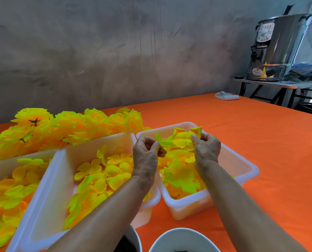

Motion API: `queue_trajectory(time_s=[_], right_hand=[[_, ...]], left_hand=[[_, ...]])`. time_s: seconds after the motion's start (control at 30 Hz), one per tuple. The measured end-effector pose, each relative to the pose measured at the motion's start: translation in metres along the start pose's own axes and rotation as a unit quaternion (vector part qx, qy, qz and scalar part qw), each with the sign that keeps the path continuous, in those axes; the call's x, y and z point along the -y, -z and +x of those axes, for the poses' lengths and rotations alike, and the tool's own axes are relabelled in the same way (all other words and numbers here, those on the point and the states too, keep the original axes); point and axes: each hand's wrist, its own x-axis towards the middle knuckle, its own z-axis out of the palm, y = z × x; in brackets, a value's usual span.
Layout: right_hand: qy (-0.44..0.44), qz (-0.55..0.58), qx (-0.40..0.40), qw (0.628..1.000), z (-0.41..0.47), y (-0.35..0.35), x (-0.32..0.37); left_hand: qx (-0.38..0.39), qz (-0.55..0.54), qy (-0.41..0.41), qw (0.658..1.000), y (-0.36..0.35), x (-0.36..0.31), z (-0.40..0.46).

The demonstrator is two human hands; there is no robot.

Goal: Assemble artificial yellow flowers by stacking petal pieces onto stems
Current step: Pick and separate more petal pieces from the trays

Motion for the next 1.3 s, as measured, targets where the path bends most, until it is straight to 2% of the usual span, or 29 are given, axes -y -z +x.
queue_trajectory(time_s=[0.43, 0.5, 0.57, 0.63, 0.73, 0.83, 0.9, 1.0, 1.07, 1.1, 1.17, 1.23, 1.3], right_hand=[[0.02, -0.144, -0.066, 0.987, 0.004, -0.001, -0.002], [0.002, -0.169, -0.085, 0.982, 0.007, 0.004, -0.001], [-0.03, -0.209, -0.12, 0.97, 0.014, 0.015, 0.001], [-0.029, -0.239, -0.108, 0.965, 0.016, 0.018, 0.001], [0.007, -0.282, -0.037, 0.959, 0.005, 0.005, 0.001], [0.002, -0.343, 0.0, 0.939, 0.0, 0.002, 0.003], [0.017, -0.389, 0.011, 0.921, -0.001, 0.004, 0.003], [0.107, -0.439, -0.001, 0.892, -0.005, 0.006, 0.0], [0.173, -0.394, 0.031, 0.902, -0.005, 0.006, 0.001], [0.182, -0.324, 0.075, 0.925, -0.005, 0.005, 0.002], [0.11, -0.143, 0.2, 0.963, -0.012, 0.004, 0.008], [0.008, -0.026, 0.295, 0.955, -0.018, 0.003, 0.013], [-0.056, 0.038, 0.352, 0.934, -0.018, 0.005, 0.016]], left_hand=[[-0.041, 0.026, -0.007, 0.999, -0.002, -0.001, -0.001], [-0.066, 0.027, -0.003, 0.997, 0.0, -0.001, 0.002], [-0.124, 0.009, 0.015, 0.992, 0.005, 0.0, 0.008], [-0.145, -0.01, 0.032, 0.989, 0.01, 0.0, 0.011], [-0.078, -0.045, 0.053, 0.995, 0.005, 0.0, 0.009], [-0.04, -0.082, 0.081, 0.993, 0.005, -0.003, 0.008], [-0.037, -0.065, 0.08, 0.994, 0.009, -0.002, 0.008], [0.0, -0.05, 0.052, 0.997, 0.006, -0.002, 0.004], [0.02, -0.058, 0.053, 0.997, 0.005, -0.001, 0.003], [0.028, -0.065, 0.056, 0.996, 0.006, -0.002, 0.003], [0.042, -0.067, 0.061, 0.995, 0.006, -0.001, 0.003], [0.046, -0.054, 0.058, 0.996, 0.006, -0.001, 0.001], [0.045, -0.05, 0.047, 0.997, 0.005, -0.001, 0.001]])
